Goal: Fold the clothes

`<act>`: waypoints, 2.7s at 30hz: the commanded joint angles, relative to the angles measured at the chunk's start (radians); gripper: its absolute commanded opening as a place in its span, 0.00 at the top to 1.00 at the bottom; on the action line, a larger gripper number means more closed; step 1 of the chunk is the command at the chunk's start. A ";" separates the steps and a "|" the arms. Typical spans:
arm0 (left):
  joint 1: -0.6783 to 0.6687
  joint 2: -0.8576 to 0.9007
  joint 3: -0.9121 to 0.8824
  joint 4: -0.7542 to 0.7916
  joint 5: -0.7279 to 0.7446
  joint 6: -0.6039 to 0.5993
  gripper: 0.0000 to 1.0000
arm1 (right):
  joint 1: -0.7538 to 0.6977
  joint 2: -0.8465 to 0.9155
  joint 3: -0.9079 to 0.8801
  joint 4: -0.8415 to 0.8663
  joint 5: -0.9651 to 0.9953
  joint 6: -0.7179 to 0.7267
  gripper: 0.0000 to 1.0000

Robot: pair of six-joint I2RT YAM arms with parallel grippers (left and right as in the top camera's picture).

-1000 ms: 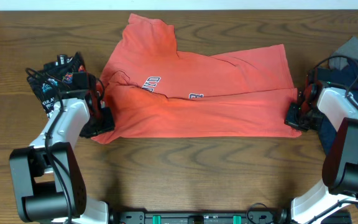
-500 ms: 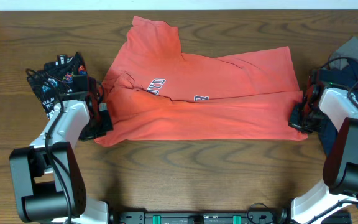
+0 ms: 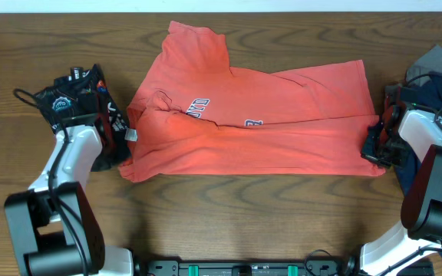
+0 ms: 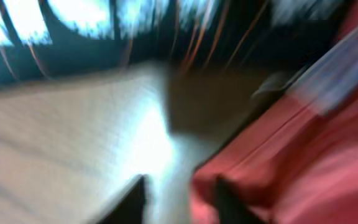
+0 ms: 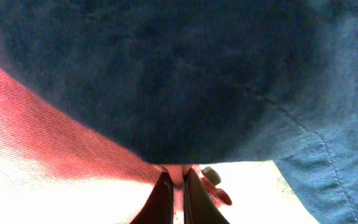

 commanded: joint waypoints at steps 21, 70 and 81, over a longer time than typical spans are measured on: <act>0.056 0.179 0.040 0.375 0.089 0.021 0.52 | -0.018 0.034 -0.033 0.003 0.002 0.016 0.98; -0.031 0.091 -0.092 0.064 0.333 0.063 0.94 | -0.016 0.034 -0.033 0.005 -0.013 0.016 0.96; 0.014 0.090 -0.092 -0.044 0.238 0.035 0.94 | -0.002 0.033 -0.032 -0.017 -0.035 0.016 0.97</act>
